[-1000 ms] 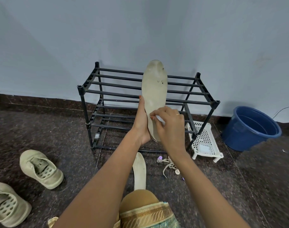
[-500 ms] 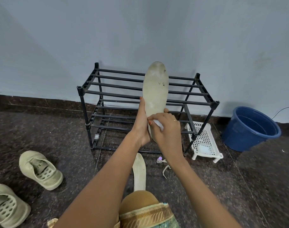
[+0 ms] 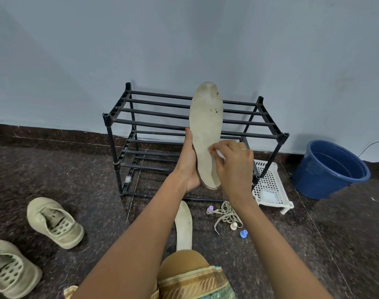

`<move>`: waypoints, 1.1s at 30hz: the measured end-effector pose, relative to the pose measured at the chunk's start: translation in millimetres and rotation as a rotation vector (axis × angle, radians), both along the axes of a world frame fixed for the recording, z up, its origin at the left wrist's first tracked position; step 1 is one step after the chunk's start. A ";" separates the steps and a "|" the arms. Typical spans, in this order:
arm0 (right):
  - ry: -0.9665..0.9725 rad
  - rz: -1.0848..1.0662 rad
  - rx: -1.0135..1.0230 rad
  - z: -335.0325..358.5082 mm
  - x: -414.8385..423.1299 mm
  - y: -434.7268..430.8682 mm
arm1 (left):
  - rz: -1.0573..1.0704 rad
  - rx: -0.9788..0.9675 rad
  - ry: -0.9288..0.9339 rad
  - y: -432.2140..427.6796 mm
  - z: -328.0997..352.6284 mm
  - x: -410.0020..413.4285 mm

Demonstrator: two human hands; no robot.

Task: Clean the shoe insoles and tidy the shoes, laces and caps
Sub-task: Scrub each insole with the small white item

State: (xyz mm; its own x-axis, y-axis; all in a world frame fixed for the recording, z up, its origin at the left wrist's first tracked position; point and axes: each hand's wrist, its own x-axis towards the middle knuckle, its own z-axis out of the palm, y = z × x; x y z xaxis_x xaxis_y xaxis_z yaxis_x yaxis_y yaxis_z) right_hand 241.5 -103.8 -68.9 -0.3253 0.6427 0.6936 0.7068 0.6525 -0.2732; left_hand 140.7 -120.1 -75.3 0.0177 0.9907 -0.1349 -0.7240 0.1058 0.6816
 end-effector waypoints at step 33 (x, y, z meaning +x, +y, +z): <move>0.363 0.263 -0.752 -7.1 4.9 -49.8 | 0.254 0.040 -0.148 3.6 0.0 -4.7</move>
State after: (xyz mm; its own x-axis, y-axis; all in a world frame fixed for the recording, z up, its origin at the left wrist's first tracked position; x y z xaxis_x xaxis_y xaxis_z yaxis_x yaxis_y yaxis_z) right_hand 246.4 -153.6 -75.9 -0.3692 0.9064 0.2051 0.3444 0.3385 -0.8757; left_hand 136.0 -116.5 -75.3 -0.2153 0.9703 -0.1099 -0.8156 -0.1168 0.5668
